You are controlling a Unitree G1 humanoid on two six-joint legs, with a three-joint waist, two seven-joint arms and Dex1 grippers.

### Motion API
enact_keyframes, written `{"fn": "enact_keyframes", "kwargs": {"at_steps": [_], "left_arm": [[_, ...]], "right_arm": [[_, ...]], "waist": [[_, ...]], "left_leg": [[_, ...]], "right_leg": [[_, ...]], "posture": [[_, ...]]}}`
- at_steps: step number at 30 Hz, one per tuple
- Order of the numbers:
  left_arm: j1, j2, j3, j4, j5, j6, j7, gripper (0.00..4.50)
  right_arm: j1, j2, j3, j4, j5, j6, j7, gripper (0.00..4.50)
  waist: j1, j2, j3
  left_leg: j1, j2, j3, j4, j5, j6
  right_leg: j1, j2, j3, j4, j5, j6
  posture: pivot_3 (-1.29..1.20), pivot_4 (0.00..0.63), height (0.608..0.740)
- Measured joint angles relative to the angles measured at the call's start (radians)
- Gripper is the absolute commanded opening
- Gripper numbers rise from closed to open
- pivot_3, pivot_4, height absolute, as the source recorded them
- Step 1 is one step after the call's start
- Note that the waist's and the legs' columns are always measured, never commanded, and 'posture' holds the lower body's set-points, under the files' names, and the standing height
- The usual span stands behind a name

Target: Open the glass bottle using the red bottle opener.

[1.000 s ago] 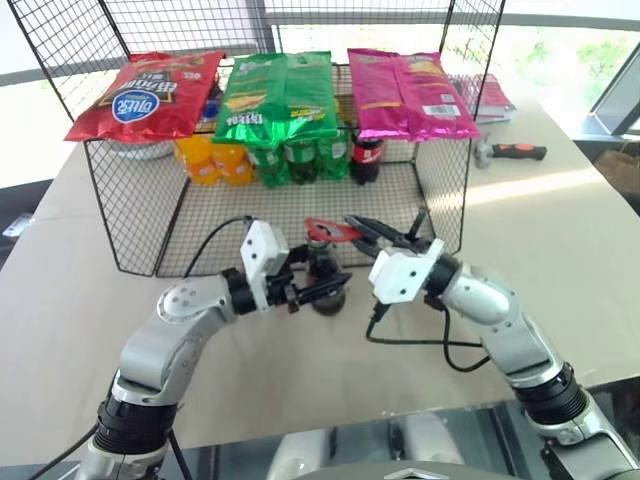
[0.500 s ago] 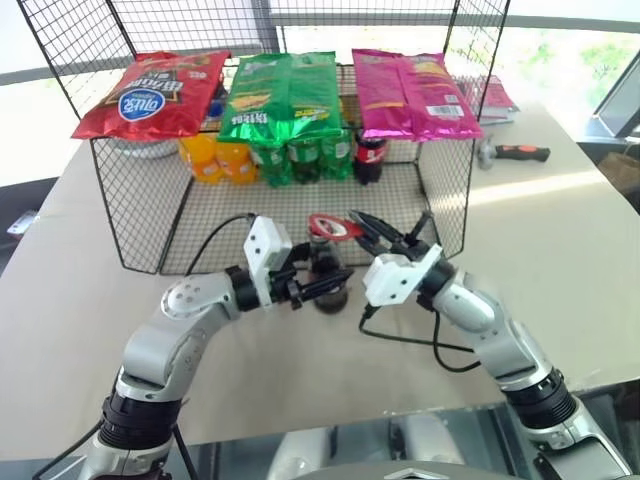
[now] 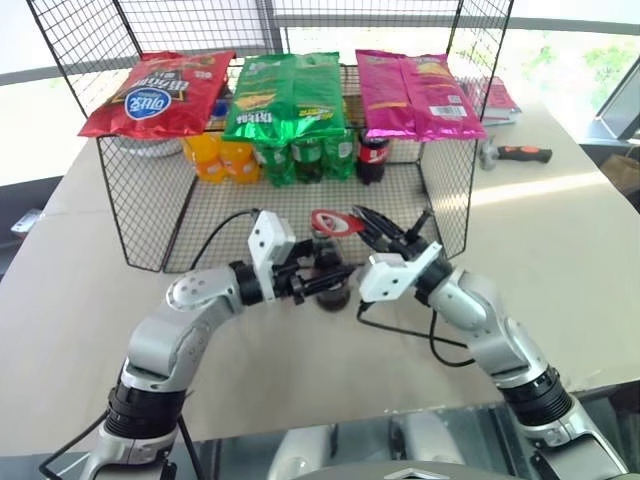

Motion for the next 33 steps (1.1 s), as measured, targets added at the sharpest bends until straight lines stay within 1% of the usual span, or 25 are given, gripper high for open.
{"fn": "enact_keyframes", "kwargs": {"at_steps": [8, 14, 18, 20, 27, 29, 33], "left_arm": [[-0.007, -0.007, -0.001, 0.000, 0.004, 0.016, 0.002, 2.42], [-0.008, -0.009, -0.001, -0.002, 0.006, 0.022, 0.003, 2.42], [-0.011, -0.012, -0.001, -0.002, 0.006, 0.027, 0.007, 2.42], [-0.012, -0.014, -0.001, -0.002, 0.006, 0.029, 0.008, 2.42], [-0.013, -0.011, -0.001, -0.006, 0.006, 0.037, 0.008, 2.42], [-0.013, -0.007, -0.001, -0.006, 0.006, 0.039, 0.006, 2.42], [-0.015, -0.003, -0.001, -0.006, 0.006, 0.041, 0.002, 2.42]], "right_arm": [[-0.003, -0.021, 0.002, -0.002, -0.101, -0.029, -0.055, 0.00], [0.009, -0.007, 0.002, 0.000, -0.090, -0.028, -0.055, 0.00], [0.032, 0.036, 0.002, 0.016, -0.026, -0.016, -0.050, 0.00], [0.039, 0.041, 0.002, 0.022, 0.001, -0.015, -0.050, 0.00], [0.039, 0.039, 0.008, 0.032, -0.035, -0.032, -0.080, 0.00], [0.031, 0.025, 0.009, 0.023, -0.068, -0.034, -0.087, 0.00], [-0.010, -0.042, 0.009, -0.008, -0.113, -0.034, -0.063, 0.00]], "waist": [[0.001, 0.000, 0.000], [0.001, 0.000, -0.001], [0.001, 0.000, -0.001], [0.001, 0.000, -0.001], [0.001, 0.000, -0.001], [0.001, 0.000, -0.001], [0.001, 0.000, -0.001]], "left_leg": [[0.001, -0.001, 0.000, 0.000, 0.001, 0.001], [0.002, -0.001, 0.000, 0.000, 0.001, 0.001], [0.001, -0.001, -0.001, 0.000, 0.001, 0.001], [0.001, -0.002, -0.001, 0.000, 0.001, 0.001], [0.002, -0.002, -0.001, 0.000, 0.001, 0.001], [0.002, -0.002, -0.001, 0.000, 0.001, 0.001], [0.001, -0.002, -0.001, 0.000, 0.001, 0.001]], "right_leg": [[0.001, -0.001, 0.000, 0.000, 0.000, 0.001], [0.002, -0.001, 0.000, 0.000, 0.000, 0.001], [0.002, -0.002, 0.000, 0.000, 0.000, 0.001], [0.002, -0.002, 0.000, -0.001, 0.000, 0.001], [0.002, -0.002, 0.000, 0.000, 0.000, 0.001], [0.002, -0.002, 0.000, 0.000, 0.000, 0.001], [0.002, -0.002, 0.000, -0.001, 0.001, 0.001]], "posture": [[0.00, 0.150, 0.740], [0.00, 0.150, 0.740], [0.00, 0.150, 0.740], [0.00, 0.150, 0.740], [0.00, 0.150, 0.740], [0.00, 0.150, 0.740], [0.00, 0.150, 0.740]]}}
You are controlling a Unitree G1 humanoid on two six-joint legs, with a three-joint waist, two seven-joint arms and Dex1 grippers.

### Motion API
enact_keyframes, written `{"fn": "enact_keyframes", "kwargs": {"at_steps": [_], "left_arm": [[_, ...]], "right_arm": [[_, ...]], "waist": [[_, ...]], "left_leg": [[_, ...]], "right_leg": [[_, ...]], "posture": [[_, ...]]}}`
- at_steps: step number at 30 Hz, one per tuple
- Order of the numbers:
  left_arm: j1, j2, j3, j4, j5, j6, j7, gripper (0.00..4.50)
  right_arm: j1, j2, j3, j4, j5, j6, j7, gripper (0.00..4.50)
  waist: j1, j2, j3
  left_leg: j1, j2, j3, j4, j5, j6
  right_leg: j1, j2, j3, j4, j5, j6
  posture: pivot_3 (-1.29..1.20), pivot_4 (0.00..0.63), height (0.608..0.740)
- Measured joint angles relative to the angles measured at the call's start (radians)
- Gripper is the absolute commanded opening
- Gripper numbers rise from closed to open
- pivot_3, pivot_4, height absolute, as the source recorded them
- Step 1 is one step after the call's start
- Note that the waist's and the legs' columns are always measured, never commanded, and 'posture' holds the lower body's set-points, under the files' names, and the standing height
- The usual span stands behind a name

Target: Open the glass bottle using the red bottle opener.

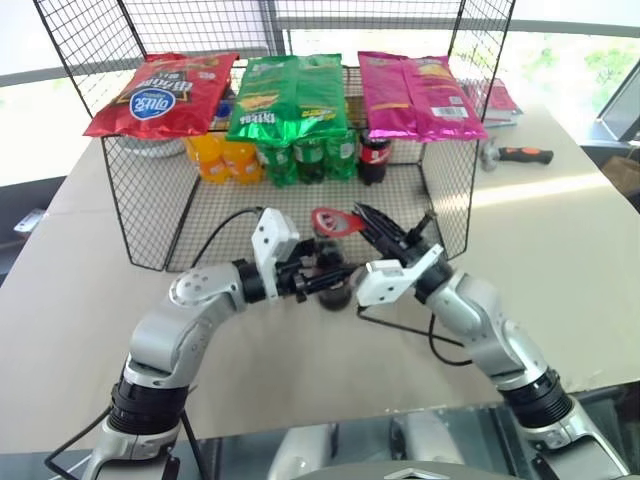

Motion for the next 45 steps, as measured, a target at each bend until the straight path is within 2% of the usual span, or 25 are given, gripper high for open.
{"fn": "enact_keyframes", "kwargs": {"at_steps": [11, 17, 20, 25, 29, 32, 34, 35, 38, 40, 42, 45], "left_arm": [[-0.014, 0.012, -0.025, 0.000, 0.022, -0.017, -0.021, 2.42], [-0.009, 0.010, -0.031, 0.002, 0.029, -0.038, -0.025, 2.42], [0.003, 0.006, -0.030, 0.002, 0.031, -0.058, -0.025, 2.42], [0.020, -0.004, -0.030, 0.001, 0.031, -0.089, -0.025, 2.42], [0.025, -0.004, -0.031, 0.002, 0.031, -0.101, -0.027, 2.42], [0.027, -0.005, -0.032, 0.004, 0.033, -0.110, -0.031, 2.42], [0.028, -0.005, -0.034, 0.009, 0.035, -0.122, -0.034, 2.42], [0.027, -0.005, -0.034, 0.011, 0.037, -0.125, -0.036, 2.42], [0.025, -0.014, -0.040, 0.022, 0.042, -0.144, -0.044, 2.42], [0.025, -0.021, -0.040, 0.030, 0.044, -0.155, -0.044, 2.42], [0.027, -0.022, -0.043, 0.034, 0.051, -0.168, -0.047, 2.42], [0.042, -0.022, -0.045, 0.032, 0.060, -0.195, -0.052, 2.42]], "right_arm": [[-0.179, -0.174, -0.023, -0.045, 0.069, -0.049, 0.220, 0.00], [-0.233, -0.195, -0.027, -0.038, 0.114, -0.070, 0.295, 0.00], [-0.236, -0.158, -0.029, -0.037, 0.159, -0.022, 0.337, 0.00], [-0.221, -0.058, -0.074, -0.064, 0.274, 0.184, 0.395, 0.00], [-0.203, -0.009, -0.185, -0.172, 0.399, 0.407, 0.442, 0.00], [-0.167, 0.033, -0.312, -0.346, 0.609, 0.803, 0.537, 0.00], [-0.129, 0.014, -0.387, -0.453, 0.769, 1.077, 0.614, 0.00], [-0.121, 0.006, -0.401, -0.474, 0.802, 1.141, 0.629, 0.00], [-0.043, -0.036, -0.520, -0.575, 1.028, 1.535, 0.735, 0.00], [0.001, -0.038, -0.559, -0.579, 1.110, 1.724, 0.753, 0.00], [0.040, -0.043, -0.549, -0.543, 1.133, 1.769, 0.726, 0.00], [0.110, -0.081, -0.467, -0.434, 1.139, 1.743, 0.668, 0.00]], "waist": [[-0.003, 0.000, 0.000], [-0.001, 0.000, 0.000], [-0.003, 0.000, 0.000], [0.001, 0.000, 0.000], [0.000, 0.001, 0.001], [0.001, 0.001, 0.001], [0.000, 0.002, 0.002], [-0.001, 0.003, 0.002], [0.004, 0.003, 0.002], [0.002, 0.003, 0.002], [0.001, 0.003, 0.002], [0.002, 0.003, 0.002]], "left_leg": [[0.000, 0.000, 0.000, -0.001, 0.000, 0.000], [-0.001, 0.000, 0.000, -0.001, 0.000, 0.000], [-0.001, 0.000, 0.000, -0.001, 0.000, 0.000], [-0.003, -0.001, -0.001, -0.001, 0.000, 0.000], [-0.003, -0.001, -0.001, -0.001, 0.000, 0.000], [-0.004, -0.001, -0.003, -0.002, 0.000, 0.000], [-0.004, -0.001, -0.003, -0.002, 0.000, 0.001], [-0.004, -0.001, -0.002, -0.002, 0.000, 0.001], [-0.004, -0.001, -0.004, -0.002, 0.000, 0.001], [-0.003, -0.001, -0.003, -0.003, 0.000, 0.001], [-0.003, -0.001, -0.003, -0.003, 0.000, 0.001], [-0.003, -0.002, -0.002, -0.003, 0.000, 0.002]], "right_leg": [[0.000, -0.001, 0.000, -0.001, 0.000, 0.000], [0.000, -0.001, 0.000, -0.001, 0.000, 0.000], [0.000, -0.001, 0.000, -0.001, 0.000, 0.000], [-0.001, -0.002, -0.001, -0.002, 0.000, 0.000], [-0.001, -0.002, -0.001, -0.002, 0.000, 0.000], [-0.001, -0.002, -0.002, -0.002, 0.000, 0.000], [-0.001, -0.003, -0.002, -0.002, 0.000, 0.000], [-0.001, -0.003, -0.002, -0.002, 0.000, 0.000], [0.000, -0.004, -0.003, -0.003, 0.000, 0.000], [0.000, -0.004, -0.002, -0.003, 0.000, 0.000], [0.000, -0.004, -0.002, -0.003, 0.000, 0.000], [0.000, -0.005, -0.002, -0.002, 0.000, 0.000]], "posture": [[0.00, 0.150, 0.740], [0.00, 0.150, 0.740], [0.00, 0.150, 0.740], [0.00, 0.150, 0.740], [0.00, 0.150, 0.740], [0.00, 0.150, 0.740], [0.00, 0.150, 0.740], [0.00, 0.150, 0.740], [0.00, 0.150, 0.740], [0.00, 0.150, 0.740], [0.00, 0.150, 0.740], [0.00, 0.150, 0.740]]}}
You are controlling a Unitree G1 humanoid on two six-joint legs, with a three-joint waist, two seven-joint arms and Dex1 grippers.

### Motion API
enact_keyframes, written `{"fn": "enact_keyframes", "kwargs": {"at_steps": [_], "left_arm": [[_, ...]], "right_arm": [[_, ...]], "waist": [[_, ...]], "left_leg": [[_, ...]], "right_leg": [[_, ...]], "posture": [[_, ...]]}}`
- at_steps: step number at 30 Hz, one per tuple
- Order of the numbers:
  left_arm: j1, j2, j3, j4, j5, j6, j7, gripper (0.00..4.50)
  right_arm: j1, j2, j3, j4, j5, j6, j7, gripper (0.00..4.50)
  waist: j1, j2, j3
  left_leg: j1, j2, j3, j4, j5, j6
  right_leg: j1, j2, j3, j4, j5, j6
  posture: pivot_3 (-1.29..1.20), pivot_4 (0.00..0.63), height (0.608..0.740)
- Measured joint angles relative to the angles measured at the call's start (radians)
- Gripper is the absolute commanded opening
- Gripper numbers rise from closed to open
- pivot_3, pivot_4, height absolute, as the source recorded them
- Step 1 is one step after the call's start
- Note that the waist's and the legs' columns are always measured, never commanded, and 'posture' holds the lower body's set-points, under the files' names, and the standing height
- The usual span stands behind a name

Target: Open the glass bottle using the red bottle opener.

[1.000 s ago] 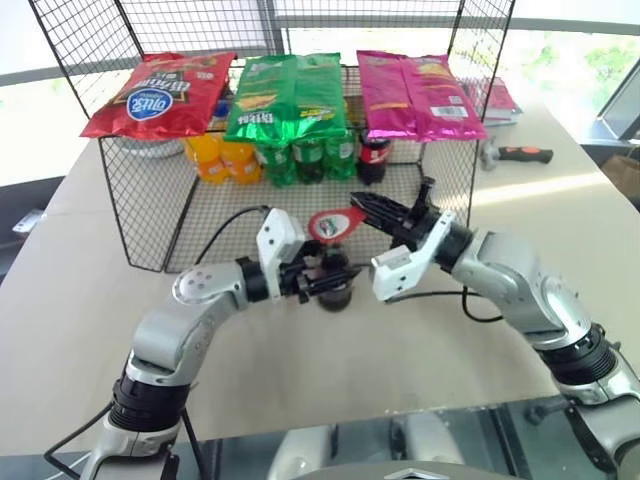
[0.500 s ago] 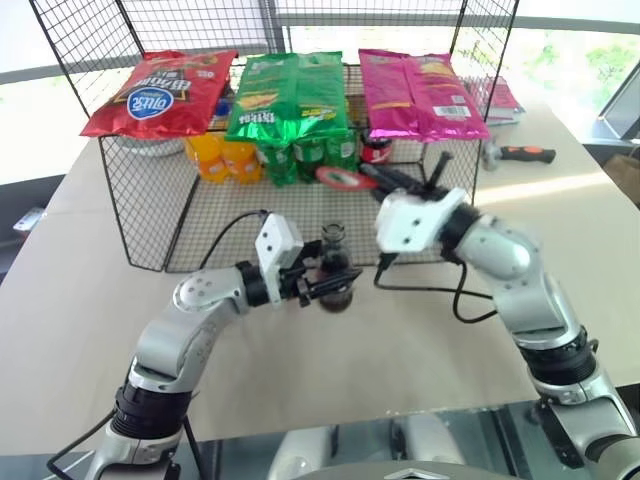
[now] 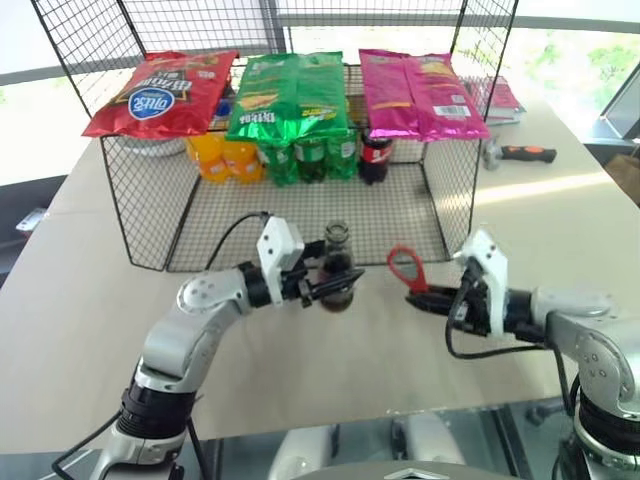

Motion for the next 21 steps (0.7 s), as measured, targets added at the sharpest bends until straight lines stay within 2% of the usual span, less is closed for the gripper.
{"fn": "enact_keyframes", "kwargs": {"at_steps": [5, 6, 7, 10, 11, 15, 21], "left_arm": [[0.039, 0.005, 0.006, -0.022, 0.008, -0.033, 0.001, 2.42], [0.052, 0.008, 0.008, -0.029, 0.010, -0.040, 0.003, 2.42], [0.058, 0.008, 0.008, -0.032, 0.012, -0.044, 0.006, 2.42], [0.065, 0.009, 0.010, -0.034, 0.018, -0.047, 0.012, 2.42], [0.074, 0.009, 0.011, -0.039, 0.020, -0.049, 0.016, 2.42], [0.112, 0.012, 0.013, -0.066, 0.023, -0.065, 0.027, 2.42], [0.131, 0.023, 0.026, -0.095, 0.013, -0.060, 0.031, 2.42]], "right_arm": [[0.038, -0.044, 0.086, 0.089, 0.003, -0.082, -0.056, 0.00], [0.036, -0.045, 0.093, 0.099, 0.009, -0.091, -0.069, 0.90], [0.035, -0.043, 0.096, 0.106, 0.021, -0.095, -0.072, 1.17], [0.031, -0.040, 0.099, 0.113, 0.049, -0.106, -0.075, 2.56], [0.032, -0.054, 0.108, 0.112, 0.067, -0.127, -0.074, 2.87], [0.064, -0.178, 0.198, 0.075, 0.066, -0.301, -0.070, 4.47], [0.079, -0.256, 0.190, 0.103, -0.012, -0.463, -0.140, 4.47]], "waist": [[-0.002, 0.000, 0.000], [-0.003, -0.001, -0.001], [-0.003, -0.003, -0.002], [-0.007, -0.005, -0.003], [-0.008, -0.005, -0.003], [-0.004, -0.004, -0.002], [-0.002, -0.004, -0.002]], "left_leg": [[0.000, 0.000, 0.000, -0.001, 0.000, 0.000], [0.000, 0.000, 0.000, -0.001, 0.000, 0.000], [0.000, 0.000, 0.000, -0.001, 0.000, 0.000], [0.002, 0.001, 0.001, -0.001, 0.000, 0.000], [0.003, 0.001, 0.001, -0.001, 0.000, 0.000], [0.007, 0.000, 0.001, -0.001, 0.000, 0.001], [0.005, -0.001, 0.001, -0.003, 0.000, 0.002]], "right_leg": [[0.000, 0.000, 0.000, -0.001, 0.000, 0.000], [0.000, 0.000, 0.000, -0.001, 0.000, 0.000], [0.000, 0.000, 0.000, -0.001, 0.000, 0.000], [0.002, 0.000, 0.001, 0.000, 0.000, 0.000], [0.003, 0.000, 0.001, 0.000, 0.000, 0.001], [0.008, -0.001, 0.001, -0.003, 0.002, 0.003], [0.007, -0.001, 0.001, -0.006, 0.003, 0.005]], "posture": [[0.00, 0.150, 0.740], [0.00, 0.150, 0.740], [0.00, 0.150, 0.740], [0.00, 0.150, 0.740], [0.00, 0.150, 0.740], [0.00, 0.150, 0.740], [0.00, 0.150, 0.740]]}}
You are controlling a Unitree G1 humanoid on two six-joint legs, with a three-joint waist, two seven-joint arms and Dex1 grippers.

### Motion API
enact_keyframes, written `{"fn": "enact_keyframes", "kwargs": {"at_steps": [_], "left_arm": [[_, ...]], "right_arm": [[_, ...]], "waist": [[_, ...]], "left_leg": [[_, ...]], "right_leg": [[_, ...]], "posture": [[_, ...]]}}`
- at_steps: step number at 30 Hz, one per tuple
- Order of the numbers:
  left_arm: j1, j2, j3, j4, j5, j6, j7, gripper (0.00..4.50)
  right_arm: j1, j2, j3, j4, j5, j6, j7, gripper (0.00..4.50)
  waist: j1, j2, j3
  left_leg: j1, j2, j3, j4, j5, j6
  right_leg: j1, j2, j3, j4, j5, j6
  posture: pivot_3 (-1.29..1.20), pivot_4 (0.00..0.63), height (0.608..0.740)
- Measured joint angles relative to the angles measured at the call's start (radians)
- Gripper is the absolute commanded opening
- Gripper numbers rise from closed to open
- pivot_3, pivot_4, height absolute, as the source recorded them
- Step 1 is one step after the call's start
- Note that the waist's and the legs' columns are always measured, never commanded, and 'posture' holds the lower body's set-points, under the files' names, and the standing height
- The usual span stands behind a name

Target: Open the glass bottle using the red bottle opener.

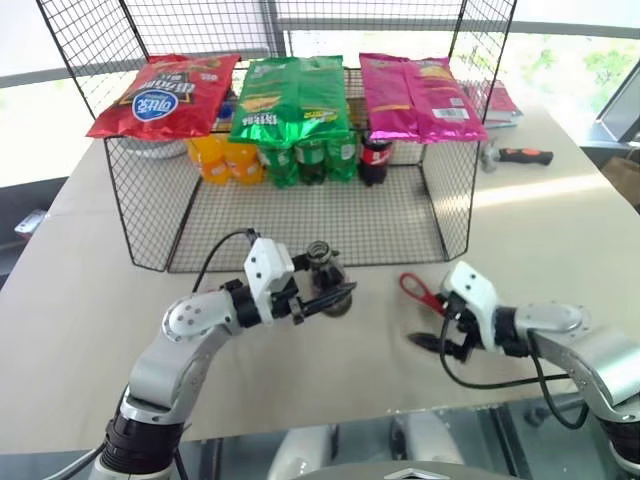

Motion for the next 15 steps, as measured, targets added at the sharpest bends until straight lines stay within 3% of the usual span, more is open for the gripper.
{"fn": "enact_keyframes", "kwargs": {"at_steps": [15], "left_arm": [[-0.022, 0.000, -0.002, 0.006, -0.032, 0.031, 0.008, 2.42]], "right_arm": [[0.006, -0.005, -0.026, 0.022, 0.013, -0.154, -0.019, 4.47]], "waist": [[0.000, 0.002, 0.001]], "left_leg": [[-0.004, 0.001, 0.000, -0.005, 0.000, 0.001]], "right_leg": [[-0.003, 0.000, -0.001, -0.007, 0.000, 0.000]], "posture": [[0.00, 0.150, 0.740]]}}
